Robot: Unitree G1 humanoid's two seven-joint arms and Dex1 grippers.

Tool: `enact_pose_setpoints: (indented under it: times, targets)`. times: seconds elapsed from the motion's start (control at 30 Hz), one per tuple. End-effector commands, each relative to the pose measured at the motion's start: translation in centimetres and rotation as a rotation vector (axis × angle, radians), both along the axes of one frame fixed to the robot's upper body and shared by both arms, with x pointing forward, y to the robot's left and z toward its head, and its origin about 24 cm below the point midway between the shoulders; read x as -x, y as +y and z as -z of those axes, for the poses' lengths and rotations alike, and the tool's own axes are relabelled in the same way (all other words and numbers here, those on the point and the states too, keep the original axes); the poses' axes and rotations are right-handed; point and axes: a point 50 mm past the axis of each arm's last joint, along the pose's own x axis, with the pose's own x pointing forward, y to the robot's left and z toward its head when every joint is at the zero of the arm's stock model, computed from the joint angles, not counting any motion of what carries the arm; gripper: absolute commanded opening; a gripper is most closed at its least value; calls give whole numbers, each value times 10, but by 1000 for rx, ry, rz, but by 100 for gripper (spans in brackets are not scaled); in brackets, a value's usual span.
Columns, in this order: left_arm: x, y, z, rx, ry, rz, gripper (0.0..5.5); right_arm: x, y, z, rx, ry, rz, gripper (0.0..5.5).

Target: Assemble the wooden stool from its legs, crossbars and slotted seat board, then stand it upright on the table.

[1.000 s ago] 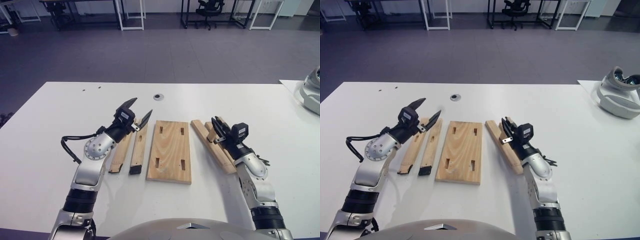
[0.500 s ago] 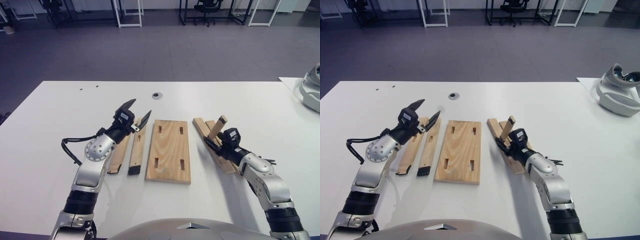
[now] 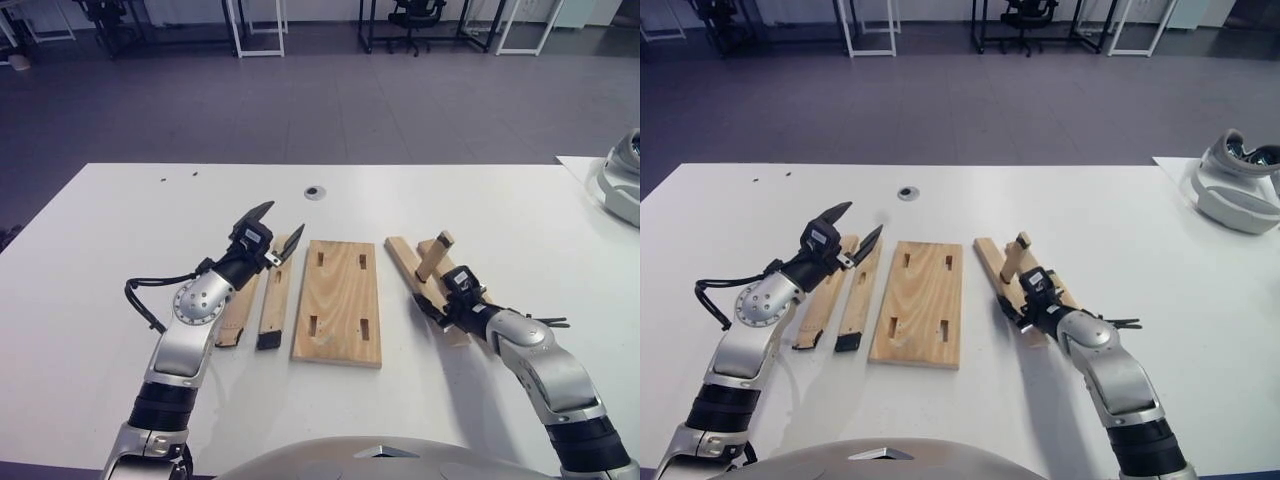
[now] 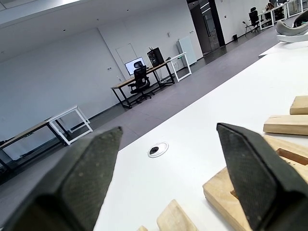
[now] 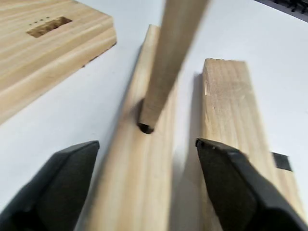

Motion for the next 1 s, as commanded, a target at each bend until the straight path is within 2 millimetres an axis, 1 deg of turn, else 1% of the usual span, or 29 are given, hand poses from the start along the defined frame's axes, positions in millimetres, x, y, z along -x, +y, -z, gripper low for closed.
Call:
enact_pose_setpoints:
  times: [0.03,0.17,0.2,0.23,0.3,0.33,0.37,0.4,0.43,0.47,0.53,0.6,0.63,0.7,0.8,0.9,0.93,1.0]
  targets:
    - [-3,1,-2,-9,-8,-11,359,-1,0,3,20,23,-23,295]
    - [-4,1,-2,-10,-11,-14,359,-2,-2,7,47,37,-22,220]
    - [-4,1,-2,-10,-12,-15,359,-2,-3,8,48,43,-13,209]
    - [-4,1,-2,-10,-12,-15,359,-3,-5,9,49,45,4,209]
    - [-5,0,-2,-7,-11,-17,359,-9,-8,5,35,15,42,209]
    - [-6,0,-3,14,-8,-21,359,-15,-10,-4,13,-35,62,209]
    - [-9,-2,-6,73,3,-25,359,-21,-11,-16,-11,-101,70,209]
    - [-12,-5,-11,182,29,-20,359,-28,-11,-30,-34,-178,58,209]
    - [-17,-10,-19,356,72,-3,378,-34,-6,-47,-46,-277,-1,209]
    - [-23,-16,-26,559,143,28,397,-37,3,-63,-48,-376,-95,209]
    - [-32,-23,-37,859,264,94,440,-38,25,-82,-88,-504,-254,209]
    - [-37,-32,-46,1061,396,173,465,-37,49,-97,-135,-612,-396,209]
    - [-37,-37,-52,1125,443,225,465,-37,60,-105,-145,-670,-453,209]
    - [-35,-44,-62,1173,503,298,465,-38,75,-116,-166,-747,-516,209]
    - [-33,-48,-66,1193,553,338,465,-36,85,-120,-191,-791,-562,209]
    - [-34,-45,-67,1200,542,329,410,-36,86,-116,-184,-778,-575,209]
    - [-33,-44,-68,1202,536,331,404,-36,86,-115,-184,-776,-575,209]
    - [-31,-45,-68,1210,529,336,375,-37,86,-113,-179,-771,-570,209]
